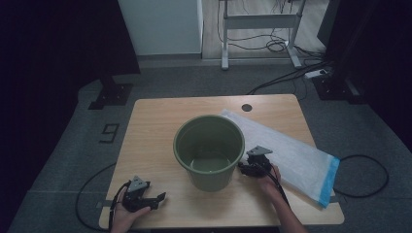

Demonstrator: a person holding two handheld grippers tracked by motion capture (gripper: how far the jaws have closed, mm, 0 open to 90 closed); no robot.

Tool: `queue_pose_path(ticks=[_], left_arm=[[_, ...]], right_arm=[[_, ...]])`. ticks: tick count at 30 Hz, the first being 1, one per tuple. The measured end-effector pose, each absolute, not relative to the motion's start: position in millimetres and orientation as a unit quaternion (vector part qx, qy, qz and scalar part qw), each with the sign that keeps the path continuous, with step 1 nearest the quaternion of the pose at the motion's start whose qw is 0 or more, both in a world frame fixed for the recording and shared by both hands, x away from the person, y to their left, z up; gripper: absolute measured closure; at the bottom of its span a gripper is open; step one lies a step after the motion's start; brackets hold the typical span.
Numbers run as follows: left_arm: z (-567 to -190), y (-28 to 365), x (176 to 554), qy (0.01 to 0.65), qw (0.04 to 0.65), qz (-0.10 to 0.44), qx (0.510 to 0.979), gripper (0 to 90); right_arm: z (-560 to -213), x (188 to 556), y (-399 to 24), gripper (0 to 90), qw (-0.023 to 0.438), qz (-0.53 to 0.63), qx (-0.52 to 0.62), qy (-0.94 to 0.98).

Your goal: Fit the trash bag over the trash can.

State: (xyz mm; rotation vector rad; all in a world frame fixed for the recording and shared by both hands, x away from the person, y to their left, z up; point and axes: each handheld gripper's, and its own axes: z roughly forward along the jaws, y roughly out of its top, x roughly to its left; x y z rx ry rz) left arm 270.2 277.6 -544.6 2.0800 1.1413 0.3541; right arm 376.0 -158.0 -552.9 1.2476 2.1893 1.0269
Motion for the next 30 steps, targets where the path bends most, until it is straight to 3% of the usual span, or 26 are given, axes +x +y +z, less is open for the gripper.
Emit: queue_pose_path(ticks=[1, 3, 4, 5, 6, 8, 15, 23, 30], left_arm=[[-544.6, 277.0, 270.0, 0.443, 0.362, 0.138, 0.809, 16.9], [-544.6, 276.7, 269.8, 0.442, 0.361, 0.138, 0.809, 16.9], [-544.6, 276.1, 269.8, 0.441, 0.360, 0.138, 0.811, 16.9], [-544.6, 276.1, 269.8, 0.441, 0.360, 0.138, 0.811, 16.9], [-544.7, 276.0, 270.0, 0.440, 0.359, 0.137, 0.812, 16.9], [-544.7, 276.3, 270.3, 0.441, 0.360, 0.135, 0.811, 16.9], [-544.8, 276.8, 271.0, 0.441, 0.358, 0.136, 0.811, 17.4], [-545.0, 274.1, 270.3, 0.441, 0.356, 0.135, 0.812, 17.3], [-545.0, 269.8, 270.7, 0.436, 0.357, 0.133, 0.816, 17.3]], right_arm=[[-552.0, 376.9, -160.4, 57.5, 0.212, 0.368, 0.451, 0.785], [-551.8, 377.3, -161.5, 62.9, 0.210, 0.369, 0.450, 0.786], [-550.7, 377.6, -163.5, 75.6, 0.210, 0.366, 0.445, 0.790], [-550.7, 377.6, -163.5, 75.6, 0.210, 0.366, 0.445, 0.790], [-550.0, 377.8, -165.9, 85.3, 0.214, 0.361, 0.440, 0.794], [-549.9, 378.9, -171.0, 88.6, 0.210, 0.361, 0.448, 0.791], [-537.4, 374.7, -193.2, 89.1, 0.208, 0.423, 0.457, 0.754], [-483.2, 359.2, -229.2, 89.2, 0.207, 0.527, 0.469, 0.678], [-461.9, 352.6, -242.7, 89.3, 0.216, 0.567, 0.468, 0.643]])
